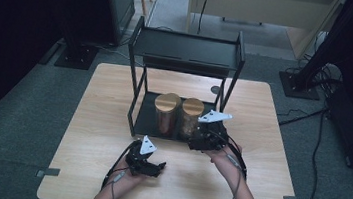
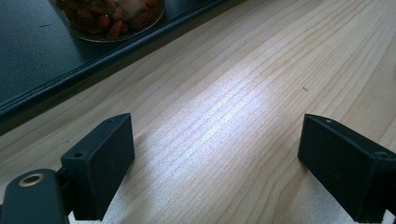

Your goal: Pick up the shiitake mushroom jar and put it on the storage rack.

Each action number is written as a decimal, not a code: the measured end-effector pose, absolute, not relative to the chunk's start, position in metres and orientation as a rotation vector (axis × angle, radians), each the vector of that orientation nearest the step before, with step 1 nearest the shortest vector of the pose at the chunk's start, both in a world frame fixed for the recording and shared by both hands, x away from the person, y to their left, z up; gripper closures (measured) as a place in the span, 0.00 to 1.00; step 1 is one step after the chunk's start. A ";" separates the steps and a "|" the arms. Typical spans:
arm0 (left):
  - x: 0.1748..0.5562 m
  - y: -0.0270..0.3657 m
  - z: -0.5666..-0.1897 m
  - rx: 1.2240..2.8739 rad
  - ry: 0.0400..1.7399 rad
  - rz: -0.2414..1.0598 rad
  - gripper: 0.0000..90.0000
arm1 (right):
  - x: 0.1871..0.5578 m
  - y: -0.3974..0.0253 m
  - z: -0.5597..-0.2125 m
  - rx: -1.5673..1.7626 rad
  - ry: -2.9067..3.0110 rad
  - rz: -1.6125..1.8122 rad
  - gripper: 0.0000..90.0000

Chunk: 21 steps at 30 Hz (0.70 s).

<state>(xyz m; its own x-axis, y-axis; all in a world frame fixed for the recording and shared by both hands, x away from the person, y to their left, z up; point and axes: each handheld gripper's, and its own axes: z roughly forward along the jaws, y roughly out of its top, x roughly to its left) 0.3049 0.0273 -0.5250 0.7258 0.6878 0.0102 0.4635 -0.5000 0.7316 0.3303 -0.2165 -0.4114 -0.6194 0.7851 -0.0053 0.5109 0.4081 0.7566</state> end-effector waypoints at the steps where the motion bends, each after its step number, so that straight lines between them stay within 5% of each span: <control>1: 0.305 0.027 -0.525 2.189 0.867 0.390 0.12 | 0.330 -0.217 -0.412 1.116 2.310 1.053 0.23; 21: 0.305 0.027 -0.525 2.186 0.865 0.391 0.12 | 0.319 -0.223 -0.431 1.061 2.305 1.156 0.24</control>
<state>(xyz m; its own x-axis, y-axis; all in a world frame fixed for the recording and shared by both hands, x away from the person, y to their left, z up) 0.3050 0.0272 -0.5252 0.7260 0.6876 0.0097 0.4622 -0.4984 0.7334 0.3188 -0.2231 -0.4310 -0.6578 0.7529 0.0198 0.4661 0.3863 0.7960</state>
